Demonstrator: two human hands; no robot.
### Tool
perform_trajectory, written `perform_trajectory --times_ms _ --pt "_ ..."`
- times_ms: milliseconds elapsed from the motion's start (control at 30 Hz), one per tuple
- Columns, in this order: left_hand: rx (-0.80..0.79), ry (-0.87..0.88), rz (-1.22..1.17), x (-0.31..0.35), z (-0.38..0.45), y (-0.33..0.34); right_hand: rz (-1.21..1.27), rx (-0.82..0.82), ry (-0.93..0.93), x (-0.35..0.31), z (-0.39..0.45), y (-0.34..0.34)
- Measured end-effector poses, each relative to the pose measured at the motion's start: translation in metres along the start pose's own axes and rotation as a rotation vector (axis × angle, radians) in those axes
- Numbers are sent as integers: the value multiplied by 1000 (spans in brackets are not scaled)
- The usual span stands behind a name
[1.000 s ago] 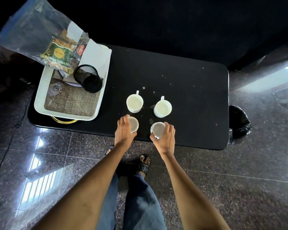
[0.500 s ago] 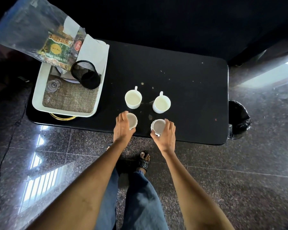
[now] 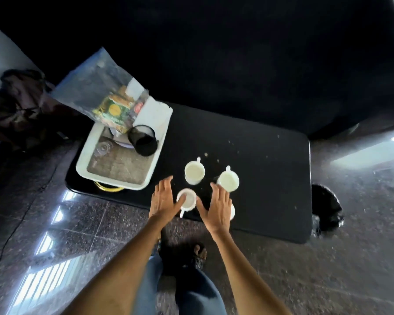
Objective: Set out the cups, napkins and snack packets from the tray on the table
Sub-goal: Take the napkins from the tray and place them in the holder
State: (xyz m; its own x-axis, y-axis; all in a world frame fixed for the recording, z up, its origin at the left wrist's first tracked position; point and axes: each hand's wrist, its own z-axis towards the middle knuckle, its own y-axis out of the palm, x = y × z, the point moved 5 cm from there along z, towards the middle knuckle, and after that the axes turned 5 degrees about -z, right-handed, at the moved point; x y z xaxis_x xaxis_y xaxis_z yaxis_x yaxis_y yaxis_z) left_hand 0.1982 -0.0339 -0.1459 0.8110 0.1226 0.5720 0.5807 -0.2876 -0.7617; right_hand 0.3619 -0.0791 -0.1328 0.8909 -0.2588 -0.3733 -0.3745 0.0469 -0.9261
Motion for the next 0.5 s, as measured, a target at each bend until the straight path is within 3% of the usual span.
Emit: perform_trajectory --times_ms 300,500 --pt "70 -129 6 -41 17 -83 -16 -67 -293 -105 73 -14" --pt "17 -165 7 -81 52 -119 0 -127 -272 -156 111 11"
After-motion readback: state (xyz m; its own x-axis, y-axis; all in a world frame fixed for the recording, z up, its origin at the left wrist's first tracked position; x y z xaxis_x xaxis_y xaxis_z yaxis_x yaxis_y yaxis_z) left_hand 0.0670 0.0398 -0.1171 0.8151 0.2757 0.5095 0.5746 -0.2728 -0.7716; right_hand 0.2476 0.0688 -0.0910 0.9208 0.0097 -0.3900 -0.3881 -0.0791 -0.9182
